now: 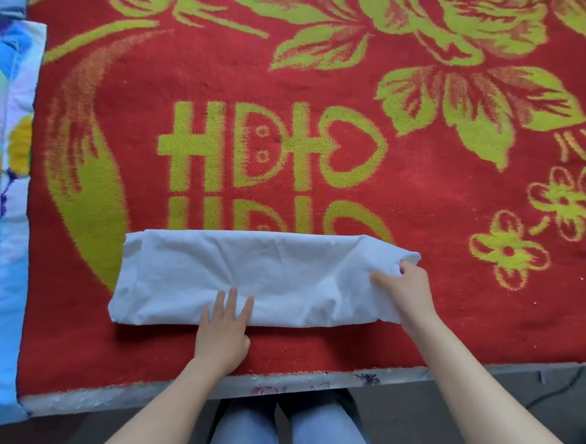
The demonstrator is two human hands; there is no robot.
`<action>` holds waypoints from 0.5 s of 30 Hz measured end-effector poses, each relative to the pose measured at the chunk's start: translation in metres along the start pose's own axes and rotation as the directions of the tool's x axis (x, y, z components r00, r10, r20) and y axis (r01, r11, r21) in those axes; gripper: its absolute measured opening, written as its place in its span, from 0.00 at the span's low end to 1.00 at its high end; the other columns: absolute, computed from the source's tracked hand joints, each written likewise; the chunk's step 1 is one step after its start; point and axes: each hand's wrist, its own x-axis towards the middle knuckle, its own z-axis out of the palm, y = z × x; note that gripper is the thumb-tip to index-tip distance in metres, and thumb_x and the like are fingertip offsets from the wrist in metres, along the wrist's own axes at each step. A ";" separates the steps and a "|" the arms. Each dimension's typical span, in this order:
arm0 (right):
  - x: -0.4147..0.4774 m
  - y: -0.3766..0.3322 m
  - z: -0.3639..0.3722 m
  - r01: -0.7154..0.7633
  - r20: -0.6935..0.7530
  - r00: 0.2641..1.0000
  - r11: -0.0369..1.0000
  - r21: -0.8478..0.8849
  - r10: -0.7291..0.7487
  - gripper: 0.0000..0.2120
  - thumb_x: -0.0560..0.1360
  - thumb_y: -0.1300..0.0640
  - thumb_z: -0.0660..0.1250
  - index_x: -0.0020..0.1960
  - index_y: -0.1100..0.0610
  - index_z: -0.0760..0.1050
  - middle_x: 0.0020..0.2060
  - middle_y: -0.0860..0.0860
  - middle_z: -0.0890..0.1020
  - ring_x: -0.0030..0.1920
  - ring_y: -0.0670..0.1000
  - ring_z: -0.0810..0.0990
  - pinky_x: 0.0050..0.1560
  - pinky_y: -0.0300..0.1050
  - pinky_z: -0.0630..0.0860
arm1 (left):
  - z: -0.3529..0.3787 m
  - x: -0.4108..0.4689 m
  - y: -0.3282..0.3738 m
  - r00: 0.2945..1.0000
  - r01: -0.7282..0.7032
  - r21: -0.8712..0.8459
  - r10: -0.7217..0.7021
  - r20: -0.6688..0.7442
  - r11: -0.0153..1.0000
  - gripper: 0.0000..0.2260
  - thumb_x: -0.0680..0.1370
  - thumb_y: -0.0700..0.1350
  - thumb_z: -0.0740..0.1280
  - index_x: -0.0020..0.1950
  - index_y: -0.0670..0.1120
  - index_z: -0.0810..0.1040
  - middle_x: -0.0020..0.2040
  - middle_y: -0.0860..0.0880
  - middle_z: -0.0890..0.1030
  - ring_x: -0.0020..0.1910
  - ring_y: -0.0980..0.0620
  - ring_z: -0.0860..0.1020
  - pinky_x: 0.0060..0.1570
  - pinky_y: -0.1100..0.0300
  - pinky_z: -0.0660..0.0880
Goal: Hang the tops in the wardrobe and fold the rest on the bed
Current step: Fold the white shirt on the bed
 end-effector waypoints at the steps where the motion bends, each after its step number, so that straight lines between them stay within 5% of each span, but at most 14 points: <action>1: -0.011 -0.018 0.014 0.069 0.020 0.998 0.994 -0.083 -0.068 0.10 0.69 0.59 0.65 0.31 0.57 0.66 0.28 0.52 0.72 0.33 0.54 0.72 0.34 0.45 0.69 | 0.000 -0.001 0.000 1.000 0.003 -0.017 -0.002 0.023 1.000 0.30 0.79 0.47 0.54 0.77 0.52 0.42 0.77 0.44 0.38 0.76 0.44 0.40 0.73 0.47 0.46; 4: -0.051 -0.073 0.077 0.289 0.180 0.954 0.892 -0.348 -0.239 0.10 0.71 0.57 0.64 0.35 0.54 0.64 0.40 0.55 0.80 0.50 0.58 0.76 0.54 0.49 0.68 | -0.001 -0.011 -0.008 0.994 -0.040 -0.004 0.039 -0.105 0.999 0.36 0.70 0.49 0.70 0.75 0.46 0.59 0.75 0.36 0.58 0.74 0.39 0.58 0.67 0.44 0.63; 6: -0.078 -0.102 0.130 0.464 0.332 0.876 0.799 -0.382 -0.350 0.04 0.73 0.56 0.62 0.41 0.53 0.69 0.49 0.55 0.80 0.57 0.57 0.73 0.58 0.49 0.62 | 0.006 -0.019 -0.013 0.988 -0.073 -0.082 0.060 -0.143 0.994 0.32 0.57 0.46 0.76 0.59 0.43 0.72 0.55 0.35 0.79 0.57 0.37 0.76 0.48 0.47 0.78; 8: -0.103 -0.119 0.181 0.593 0.489 0.775 0.729 -0.342 -0.401 0.10 0.75 0.54 0.63 0.52 0.58 0.73 0.54 0.57 0.78 0.60 0.58 0.70 0.58 0.51 0.61 | 0.028 -0.027 -0.026 0.990 -0.004 -0.104 -0.011 -0.142 0.995 0.20 0.65 0.49 0.63 0.54 0.42 0.73 0.48 0.41 0.82 0.52 0.44 0.75 0.49 0.54 0.77; 10: -0.125 -0.124 0.220 0.673 0.644 0.659 0.687 -0.274 -0.389 0.18 0.75 0.50 0.64 0.60 0.60 0.69 0.58 0.59 0.75 0.61 0.60 0.68 0.57 0.54 0.64 | 0.066 -0.030 -0.044 0.995 0.096 -0.322 -0.080 0.063 0.942 0.32 0.68 0.55 0.51 0.68 0.43 0.70 0.65 0.42 0.74 0.65 0.46 0.67 0.66 0.55 0.62; 12: -0.139 -0.117 0.242 0.733 0.714 0.576 0.638 -0.235 -0.398 0.25 0.76 0.47 0.63 0.67 0.58 0.65 0.62 0.60 0.72 0.63 0.61 0.66 0.59 0.58 0.64 | 0.076 -0.038 -0.055 0.979 0.176 -0.380 -0.204 -0.032 0.908 0.32 0.70 0.56 0.53 0.72 0.45 0.66 0.70 0.42 0.69 0.69 0.48 0.63 0.70 0.57 0.52; 15: -0.128 -0.084 0.238 0.721 0.683 0.616 0.631 -0.287 -0.393 0.23 0.78 0.50 0.59 0.70 0.56 0.64 0.65 0.59 0.70 0.66 0.60 0.64 0.62 0.56 0.61 | 0.046 -0.051 -0.054 0.941 0.030 -0.414 -0.165 -0.295 0.910 0.16 0.69 0.47 0.61 0.56 0.46 0.72 0.48 0.42 0.82 0.51 0.45 0.76 0.50 0.51 0.73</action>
